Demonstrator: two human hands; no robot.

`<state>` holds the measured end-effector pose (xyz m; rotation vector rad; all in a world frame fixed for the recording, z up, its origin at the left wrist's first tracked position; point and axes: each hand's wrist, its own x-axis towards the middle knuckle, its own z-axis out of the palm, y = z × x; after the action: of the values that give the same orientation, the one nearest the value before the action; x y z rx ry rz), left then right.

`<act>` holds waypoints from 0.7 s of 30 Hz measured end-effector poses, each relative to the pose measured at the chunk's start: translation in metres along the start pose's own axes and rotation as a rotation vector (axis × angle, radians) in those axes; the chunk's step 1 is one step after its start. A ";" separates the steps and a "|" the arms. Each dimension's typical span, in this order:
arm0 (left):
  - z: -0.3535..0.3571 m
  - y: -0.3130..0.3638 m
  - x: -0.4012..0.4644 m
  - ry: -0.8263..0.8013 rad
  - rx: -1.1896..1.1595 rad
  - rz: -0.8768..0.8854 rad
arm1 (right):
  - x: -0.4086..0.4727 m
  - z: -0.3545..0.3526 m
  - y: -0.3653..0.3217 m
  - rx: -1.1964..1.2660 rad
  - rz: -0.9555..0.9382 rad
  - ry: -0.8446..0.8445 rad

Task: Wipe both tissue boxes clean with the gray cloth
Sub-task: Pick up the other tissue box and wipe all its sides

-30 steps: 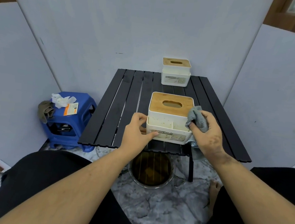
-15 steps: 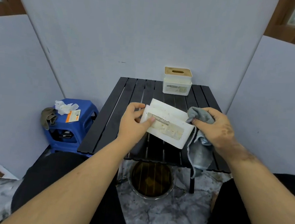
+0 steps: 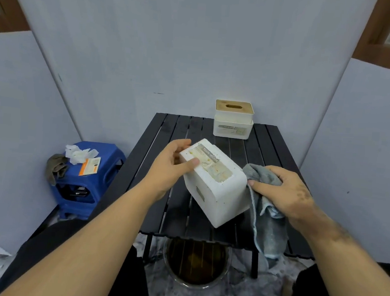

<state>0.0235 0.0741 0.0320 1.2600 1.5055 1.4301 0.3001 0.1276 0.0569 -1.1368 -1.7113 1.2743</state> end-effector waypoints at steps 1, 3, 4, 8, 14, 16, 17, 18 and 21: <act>0.001 -0.001 0.003 0.028 -0.018 -0.001 | -0.002 0.002 0.002 -0.002 0.008 -0.022; 0.004 0.003 0.007 0.117 -0.076 -0.003 | -0.009 0.009 0.005 0.008 0.011 -0.068; 0.006 0.006 0.009 0.177 -0.076 0.003 | -0.012 0.014 0.006 0.017 0.003 -0.084; 0.008 0.011 0.010 0.311 0.014 -0.012 | -0.023 0.036 0.009 -0.001 -0.045 -0.111; -0.001 0.019 -0.009 0.250 0.054 0.016 | -0.024 0.043 0.010 -0.002 -0.077 -0.061; -0.009 0.022 -0.019 0.181 0.100 0.072 | -0.024 0.039 0.011 0.004 -0.087 -0.048; -0.013 0.023 -0.024 0.127 0.115 0.101 | -0.024 0.037 0.011 0.012 -0.087 -0.038; -0.016 0.024 -0.029 0.068 0.129 0.126 | -0.024 0.035 0.012 0.021 -0.088 -0.024; -0.022 0.023 -0.039 -0.073 0.202 0.176 | -0.025 0.032 0.012 0.041 -0.122 0.049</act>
<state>0.0175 0.0288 0.0528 1.5840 1.5509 1.3504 0.2828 0.0950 0.0362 -1.0153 -1.6844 1.1918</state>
